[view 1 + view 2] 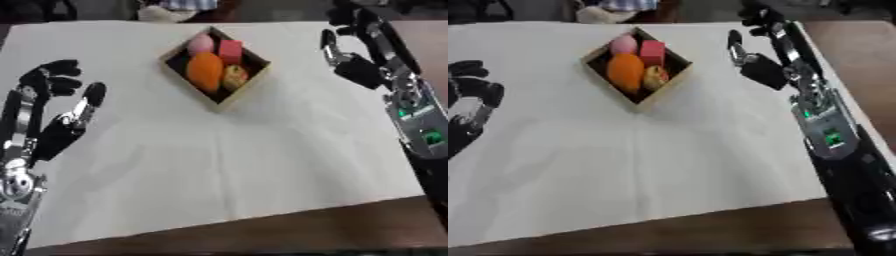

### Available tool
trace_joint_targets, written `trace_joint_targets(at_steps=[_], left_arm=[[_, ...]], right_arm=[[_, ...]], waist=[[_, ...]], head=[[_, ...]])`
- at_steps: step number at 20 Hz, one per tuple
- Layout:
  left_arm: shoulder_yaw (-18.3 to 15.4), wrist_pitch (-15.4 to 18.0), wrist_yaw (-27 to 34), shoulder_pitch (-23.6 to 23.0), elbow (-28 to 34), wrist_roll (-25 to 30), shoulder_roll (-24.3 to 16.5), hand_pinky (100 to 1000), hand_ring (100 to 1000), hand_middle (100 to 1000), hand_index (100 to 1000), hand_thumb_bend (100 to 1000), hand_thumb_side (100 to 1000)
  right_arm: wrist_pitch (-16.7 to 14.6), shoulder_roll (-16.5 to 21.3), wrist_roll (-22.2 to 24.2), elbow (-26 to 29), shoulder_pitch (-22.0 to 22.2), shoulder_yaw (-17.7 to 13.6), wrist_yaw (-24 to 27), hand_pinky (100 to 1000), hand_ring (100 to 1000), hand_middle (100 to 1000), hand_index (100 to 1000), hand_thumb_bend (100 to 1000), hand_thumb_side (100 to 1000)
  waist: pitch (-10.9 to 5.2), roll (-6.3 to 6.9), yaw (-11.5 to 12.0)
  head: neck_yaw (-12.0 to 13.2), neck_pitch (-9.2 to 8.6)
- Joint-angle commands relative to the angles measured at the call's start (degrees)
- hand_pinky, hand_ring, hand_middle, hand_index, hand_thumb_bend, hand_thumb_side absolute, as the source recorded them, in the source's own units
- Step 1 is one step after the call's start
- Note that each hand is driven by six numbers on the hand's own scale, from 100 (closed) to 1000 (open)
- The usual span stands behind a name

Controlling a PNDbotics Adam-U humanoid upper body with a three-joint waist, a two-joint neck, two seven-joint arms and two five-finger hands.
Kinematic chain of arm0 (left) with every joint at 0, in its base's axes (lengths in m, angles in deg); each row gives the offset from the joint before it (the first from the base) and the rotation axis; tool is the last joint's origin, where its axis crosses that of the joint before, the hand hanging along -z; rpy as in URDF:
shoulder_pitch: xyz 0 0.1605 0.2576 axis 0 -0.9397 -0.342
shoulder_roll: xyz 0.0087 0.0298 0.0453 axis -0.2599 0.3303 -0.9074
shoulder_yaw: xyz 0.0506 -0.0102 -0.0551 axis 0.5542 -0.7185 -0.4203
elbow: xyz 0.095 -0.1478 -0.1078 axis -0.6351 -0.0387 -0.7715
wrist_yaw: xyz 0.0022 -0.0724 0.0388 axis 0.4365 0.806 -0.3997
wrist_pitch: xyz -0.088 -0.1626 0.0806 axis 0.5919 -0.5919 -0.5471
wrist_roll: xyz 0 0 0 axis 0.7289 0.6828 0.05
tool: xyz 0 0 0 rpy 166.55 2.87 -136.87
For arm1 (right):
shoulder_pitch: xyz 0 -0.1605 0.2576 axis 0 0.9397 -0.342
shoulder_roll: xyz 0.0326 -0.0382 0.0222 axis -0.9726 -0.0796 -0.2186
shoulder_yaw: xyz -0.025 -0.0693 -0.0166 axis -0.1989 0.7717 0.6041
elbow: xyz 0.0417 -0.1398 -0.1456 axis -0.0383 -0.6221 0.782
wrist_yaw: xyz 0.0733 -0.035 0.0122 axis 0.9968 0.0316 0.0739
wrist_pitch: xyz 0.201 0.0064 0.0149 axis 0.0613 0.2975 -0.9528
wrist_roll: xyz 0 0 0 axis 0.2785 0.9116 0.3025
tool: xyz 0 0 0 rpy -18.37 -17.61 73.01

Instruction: Pick up objects on the table and place them in the box.

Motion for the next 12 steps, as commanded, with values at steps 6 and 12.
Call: trace_joint_targets(at_steps=[6,12], left_arm=[[-0.7,2.2,0.6,-0.3,0.2,-1.9,1.2,700,675,665,795,528,737],[-0.5,3.8,0.9,-1.2,-1.0,-2.3,2.8,697,668,658,788,503,751]], right_arm=[[1.2,-3.1,-3.1,8.7,7.0,-2.6,2.8,808,830,796,916,100,589],[1.6,-5.3,-4.3,10.6,10.2,-3.7,3.8,808,830,795,911,100,584]], waist=[[-0.18,-0.47,-0.2],[0.12,-0.3,-0.3]], head=[[0.7,-0.46],[0.6,0.06]])
